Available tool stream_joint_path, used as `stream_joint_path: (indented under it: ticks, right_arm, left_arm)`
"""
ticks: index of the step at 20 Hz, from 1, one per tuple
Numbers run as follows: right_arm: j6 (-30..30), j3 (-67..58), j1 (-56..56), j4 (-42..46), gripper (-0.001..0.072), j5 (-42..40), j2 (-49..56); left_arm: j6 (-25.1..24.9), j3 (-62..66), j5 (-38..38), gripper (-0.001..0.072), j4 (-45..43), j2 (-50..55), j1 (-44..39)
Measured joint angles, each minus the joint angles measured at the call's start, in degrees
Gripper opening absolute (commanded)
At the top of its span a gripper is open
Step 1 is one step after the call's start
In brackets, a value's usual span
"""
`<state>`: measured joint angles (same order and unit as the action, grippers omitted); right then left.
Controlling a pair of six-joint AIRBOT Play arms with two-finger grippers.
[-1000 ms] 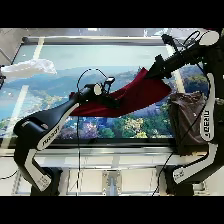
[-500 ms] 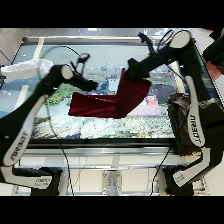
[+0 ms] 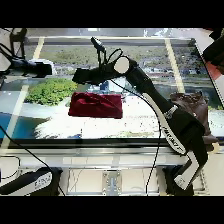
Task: Fold the shirts.
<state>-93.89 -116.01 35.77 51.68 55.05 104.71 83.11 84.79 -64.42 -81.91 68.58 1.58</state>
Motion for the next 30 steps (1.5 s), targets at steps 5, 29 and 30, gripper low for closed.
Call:
stream_joint_path:
  ticks: [5,29,30]
  right_arm:
    - [0.3,0.2,-8.0,12.8,0.0551,12.3,-1.0]
    - [10.6,12.5,-21.3,-14.3,0.0248,26.3,18.7]
    - [11.1,12.5,-20.2,-15.4,0.0105,26.2,18.8]
  left_arm:
    - [0.0,-0.3,-1.1,0.0010,-0.2,-1.3,1.5]
    - [0.0,-0.6,-2.2,0.0010,0.0,1.6,1.7]
    - [0.0,-0.6,-2.5,0.0010,0.0,1.6,1.7]
